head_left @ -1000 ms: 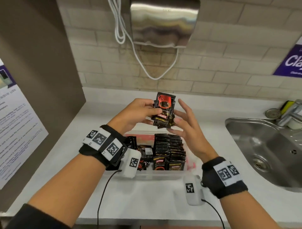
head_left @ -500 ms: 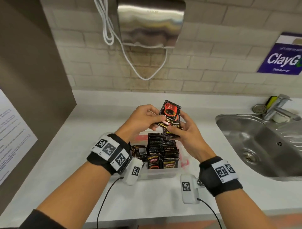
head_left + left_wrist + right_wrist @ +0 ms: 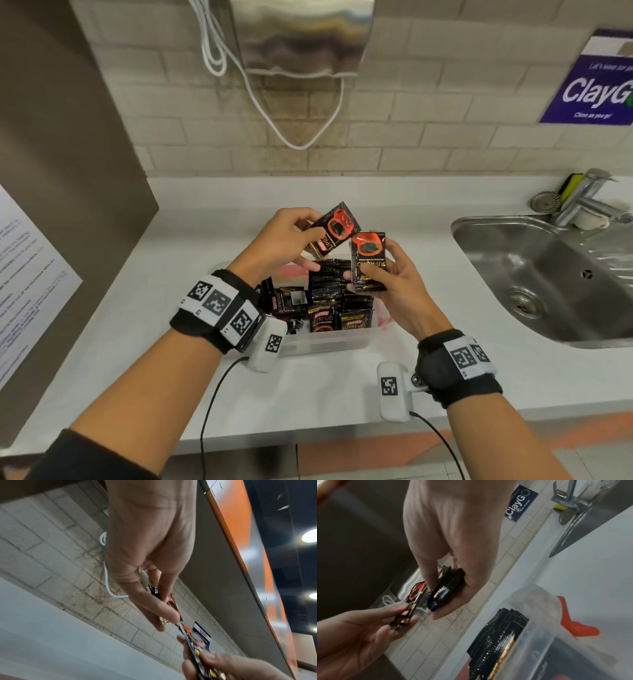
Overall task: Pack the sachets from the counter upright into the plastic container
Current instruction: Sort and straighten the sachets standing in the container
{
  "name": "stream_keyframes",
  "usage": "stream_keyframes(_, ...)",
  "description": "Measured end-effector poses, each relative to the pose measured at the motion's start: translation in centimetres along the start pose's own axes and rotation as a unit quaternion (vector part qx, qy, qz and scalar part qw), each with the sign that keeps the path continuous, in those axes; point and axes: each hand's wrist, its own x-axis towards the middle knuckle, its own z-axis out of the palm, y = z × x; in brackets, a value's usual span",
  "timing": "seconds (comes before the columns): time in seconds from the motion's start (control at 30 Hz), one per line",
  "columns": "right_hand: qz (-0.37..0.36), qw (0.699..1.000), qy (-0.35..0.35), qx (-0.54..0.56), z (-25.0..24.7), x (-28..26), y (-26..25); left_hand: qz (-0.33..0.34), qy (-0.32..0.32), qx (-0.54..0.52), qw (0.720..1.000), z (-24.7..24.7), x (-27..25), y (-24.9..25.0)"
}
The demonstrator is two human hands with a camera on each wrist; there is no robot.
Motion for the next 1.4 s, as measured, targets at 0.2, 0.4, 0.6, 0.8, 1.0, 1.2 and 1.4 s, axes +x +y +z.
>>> stream_keyframes(0.2, 0.014, 0.997, 0.071, 0.036, -1.8, -0.6, 0.9, -0.016, -0.066, 0.14, 0.988, -0.8, -0.5, -1.0)
stream_keyframes(0.4, 0.019, 0.996, 0.087, 0.024, -2.3, -1.0, 2.1, -0.01, -0.038, 0.321, 0.946, 0.8, -0.7, -3.3)
stream_keyframes(0.6, 0.029, 0.996, 0.078, 0.017, -2.3, -1.0, 3.0, -0.016, -0.072, 0.418, 0.905, 3.6, -1.4, -5.7)
stream_keyframes(0.8, 0.025, 0.997, 0.061, -0.034, -1.9, -0.7, 3.7, -0.021, -0.079, 0.462, 0.883, 6.7, -2.1, -7.1)
stream_keyframes(1.0, 0.02, 0.998, 0.045, -0.036, -1.8, -0.5, 3.9, -0.042, -0.067, 0.465, 0.882, 7.8, -1.9, -7.8)
stream_keyframes(1.2, 0.023, 0.997, 0.057, -0.045, -2.0, -0.2, 3.7, -0.071, -0.114, 0.471, 0.872, 6.4, -1.6, -6.2)
stream_keyframes(1.4, 0.011, 0.996, 0.077, -0.043, -2.1, 0.0, 3.0, 0.009, -0.168, 0.436, 0.884, 5.8, -1.4, -3.9)
